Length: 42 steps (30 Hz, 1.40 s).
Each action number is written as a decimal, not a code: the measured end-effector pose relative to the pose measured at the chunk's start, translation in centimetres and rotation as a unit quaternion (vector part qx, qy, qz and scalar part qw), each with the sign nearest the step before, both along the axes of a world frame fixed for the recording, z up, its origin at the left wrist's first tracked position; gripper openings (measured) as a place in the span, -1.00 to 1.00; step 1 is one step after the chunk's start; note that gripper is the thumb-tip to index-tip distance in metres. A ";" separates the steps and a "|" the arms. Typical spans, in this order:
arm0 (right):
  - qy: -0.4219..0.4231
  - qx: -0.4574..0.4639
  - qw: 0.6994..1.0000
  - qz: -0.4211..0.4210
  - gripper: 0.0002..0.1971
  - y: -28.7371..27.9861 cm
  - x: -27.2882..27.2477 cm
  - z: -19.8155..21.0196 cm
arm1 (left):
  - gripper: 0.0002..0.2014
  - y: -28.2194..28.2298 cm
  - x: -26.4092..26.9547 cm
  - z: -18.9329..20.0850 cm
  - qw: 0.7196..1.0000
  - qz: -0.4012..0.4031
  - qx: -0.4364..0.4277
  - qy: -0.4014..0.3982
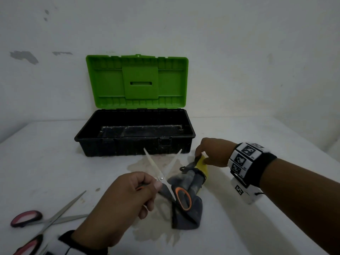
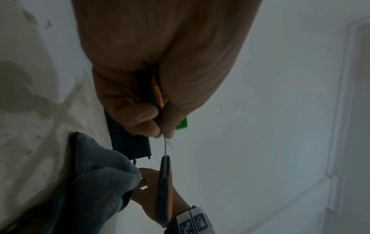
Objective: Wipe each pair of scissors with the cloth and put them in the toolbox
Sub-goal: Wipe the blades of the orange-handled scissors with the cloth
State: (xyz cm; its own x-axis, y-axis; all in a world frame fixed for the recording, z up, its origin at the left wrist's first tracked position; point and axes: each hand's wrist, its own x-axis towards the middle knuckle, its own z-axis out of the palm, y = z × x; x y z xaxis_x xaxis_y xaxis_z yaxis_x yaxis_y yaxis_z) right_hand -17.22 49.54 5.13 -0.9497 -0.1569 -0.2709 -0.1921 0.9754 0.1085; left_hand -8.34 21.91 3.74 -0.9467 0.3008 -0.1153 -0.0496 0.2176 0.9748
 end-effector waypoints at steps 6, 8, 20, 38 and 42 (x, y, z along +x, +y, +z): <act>-0.001 0.032 0.999 -0.011 -0.62 1.0 0.4 0.7 | -0.78 -0.3 -0.4 -0.2 0.999 0.024 0.036 -0.009; 0.004 -0.070 0.997 -0.030 -0.62 1.6 1.4 1.8 | -0.77 -0.2 -0.5 -0.2 0.998 0.030 0.048 -0.009; 0.174 -0.785 0.586 -0.103 -0.58 -2.2 10.7 4.9 | -0.65 1.0 -0.1 0.6 0.991 0.074 0.028 0.112; 0.255 -0.574 0.774 -0.081 -0.77 -8.6 13.2 1.6 | -0.65 0.4 0.7 2.2 0.966 0.091 -0.082 0.227; 0.324 -0.520 0.778 -0.139 -0.74 -7.8 12.6 1.5 | -0.65 0.1 0.7 2.3 0.963 0.102 -0.093 0.230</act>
State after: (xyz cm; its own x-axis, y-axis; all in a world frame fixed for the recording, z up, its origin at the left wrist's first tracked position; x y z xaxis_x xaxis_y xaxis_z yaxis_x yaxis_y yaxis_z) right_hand -4.61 41.74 6.60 -0.8699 0.2661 0.4153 -0.1914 0.5938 -0.7815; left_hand -7.63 21.99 6.06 -0.9473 0.1186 0.2974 0.3193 0.4216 0.8487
